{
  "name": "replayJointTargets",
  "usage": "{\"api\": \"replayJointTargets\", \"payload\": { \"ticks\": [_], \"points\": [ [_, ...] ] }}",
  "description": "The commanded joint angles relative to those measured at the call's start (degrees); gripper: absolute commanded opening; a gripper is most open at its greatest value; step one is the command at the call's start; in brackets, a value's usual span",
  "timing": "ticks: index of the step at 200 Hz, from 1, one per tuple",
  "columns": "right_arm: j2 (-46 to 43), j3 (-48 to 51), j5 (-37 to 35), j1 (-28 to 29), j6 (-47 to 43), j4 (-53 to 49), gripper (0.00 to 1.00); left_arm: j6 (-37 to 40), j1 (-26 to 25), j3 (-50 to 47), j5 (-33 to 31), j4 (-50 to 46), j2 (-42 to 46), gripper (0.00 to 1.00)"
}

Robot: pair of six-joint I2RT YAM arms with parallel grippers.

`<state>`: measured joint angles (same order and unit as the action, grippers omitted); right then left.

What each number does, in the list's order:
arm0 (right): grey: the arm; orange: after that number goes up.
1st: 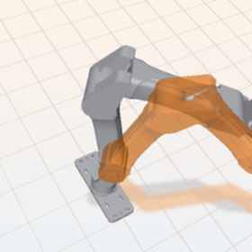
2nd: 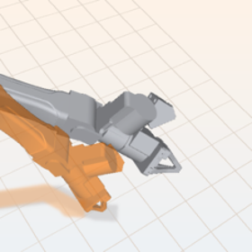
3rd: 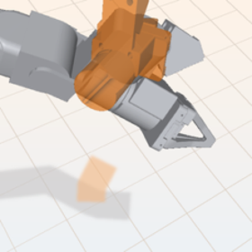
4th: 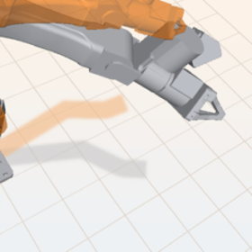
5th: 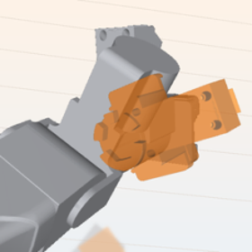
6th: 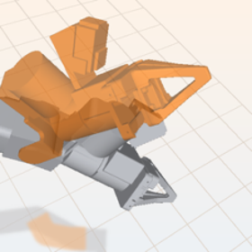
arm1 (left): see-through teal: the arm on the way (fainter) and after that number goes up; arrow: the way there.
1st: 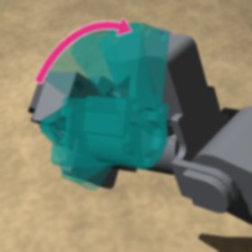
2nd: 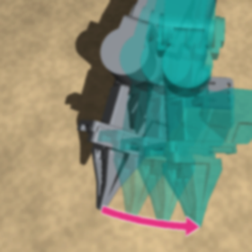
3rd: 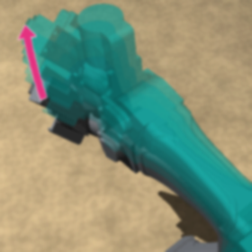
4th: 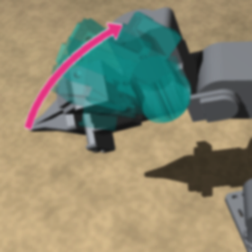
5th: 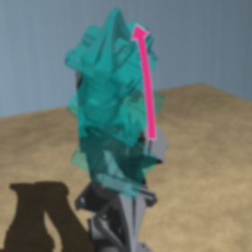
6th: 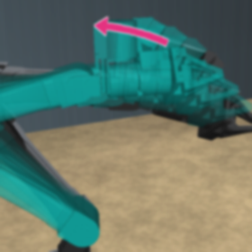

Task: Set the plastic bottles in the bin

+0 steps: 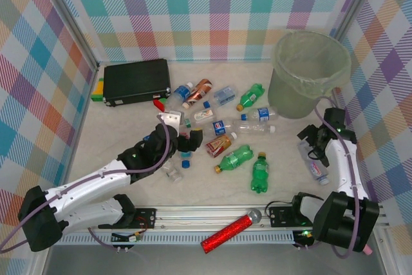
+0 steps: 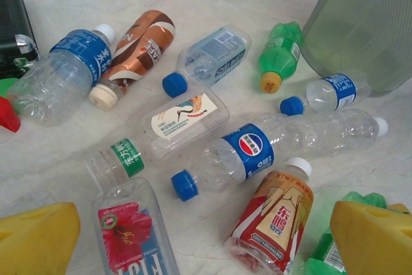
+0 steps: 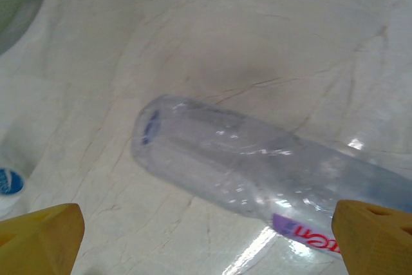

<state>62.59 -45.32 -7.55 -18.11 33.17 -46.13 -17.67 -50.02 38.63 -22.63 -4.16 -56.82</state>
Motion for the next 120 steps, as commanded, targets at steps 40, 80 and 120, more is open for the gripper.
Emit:
{"api": "replayJointTargets", "payload": {
  "ticks": [40,80,120],
  "points": [
    [-0.1,2.7,10.7,-9.0,-1.2,4.2,0.99,1.5,-0.4,-2.2,0.1,2.4,2.8,0.99],
    [0.5,6.0,16.9,-10.7,-0.4,9.9,0.99,0.6,-0.4,-2.3,1.4,1.9,3.1,0.99],
    [3.4,6.5,19.9,-12.5,-0.4,10.9,0.99,0.6,-0.4,-2.5,0.4,1.7,3.8,1.0]
  ]
}}
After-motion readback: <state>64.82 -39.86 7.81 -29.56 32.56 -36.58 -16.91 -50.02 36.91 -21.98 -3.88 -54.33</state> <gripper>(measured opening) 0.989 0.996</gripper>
